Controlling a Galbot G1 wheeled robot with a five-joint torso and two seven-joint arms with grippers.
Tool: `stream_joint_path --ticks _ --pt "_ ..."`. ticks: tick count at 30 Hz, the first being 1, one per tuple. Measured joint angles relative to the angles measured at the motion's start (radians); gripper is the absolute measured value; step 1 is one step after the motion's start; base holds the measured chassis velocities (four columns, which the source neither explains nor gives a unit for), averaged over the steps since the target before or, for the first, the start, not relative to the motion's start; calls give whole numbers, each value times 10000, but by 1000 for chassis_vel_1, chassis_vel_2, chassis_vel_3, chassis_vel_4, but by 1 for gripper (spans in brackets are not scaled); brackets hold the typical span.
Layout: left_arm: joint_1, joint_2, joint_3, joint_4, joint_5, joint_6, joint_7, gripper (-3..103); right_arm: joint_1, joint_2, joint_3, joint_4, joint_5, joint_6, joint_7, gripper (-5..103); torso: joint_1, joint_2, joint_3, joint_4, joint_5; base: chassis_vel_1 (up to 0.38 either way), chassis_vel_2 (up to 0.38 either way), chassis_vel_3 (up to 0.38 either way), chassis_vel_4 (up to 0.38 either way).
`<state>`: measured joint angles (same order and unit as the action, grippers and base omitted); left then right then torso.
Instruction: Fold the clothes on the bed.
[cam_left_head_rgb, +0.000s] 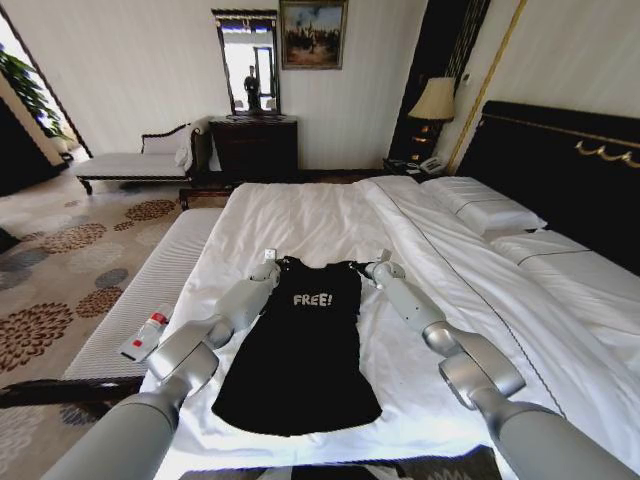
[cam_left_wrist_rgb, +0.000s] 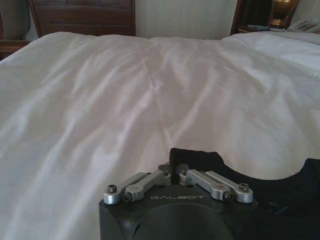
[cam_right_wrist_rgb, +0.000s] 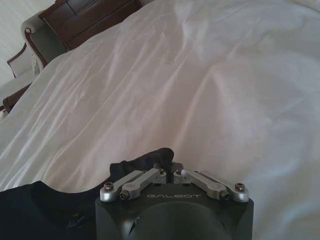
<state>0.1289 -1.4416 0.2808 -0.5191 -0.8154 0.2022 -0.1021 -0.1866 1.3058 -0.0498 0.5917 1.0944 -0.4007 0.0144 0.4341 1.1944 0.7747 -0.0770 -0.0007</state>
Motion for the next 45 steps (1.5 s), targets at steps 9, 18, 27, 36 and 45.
stream_joint_path --ticks 9,18,27,36,45 --pt "40 73 -575 553 183 -91 114 2 468 474 284 -1056 -545 141 -2 1 0 0 0 2 -1 0 0 0 0" --pt "-278 -227 -924 1246 437 -239 313 2 799 788 448 -1746 -956 440 -186 1 0 0 1 1 -2 0 0 0 0" --pt "-567 -243 -1062 1551 573 -368 494 2 993 901 911 -2327 -1314 1119 -494 1 0 0 0 1 -1 0 0 0 0" --pt "-542 -368 -1101 1686 830 -411 429 -1 890 1001 1202 -2444 -1946 1464 -725 -2 1 -1 0 0 -1 0 0 0 0" --pt "-404 -363 -1392 1660 1093 -78 170 34 631 883 924 -2422 -2680 1858 -1109 28 1 0 0 -1 -1 0 0 0 0"
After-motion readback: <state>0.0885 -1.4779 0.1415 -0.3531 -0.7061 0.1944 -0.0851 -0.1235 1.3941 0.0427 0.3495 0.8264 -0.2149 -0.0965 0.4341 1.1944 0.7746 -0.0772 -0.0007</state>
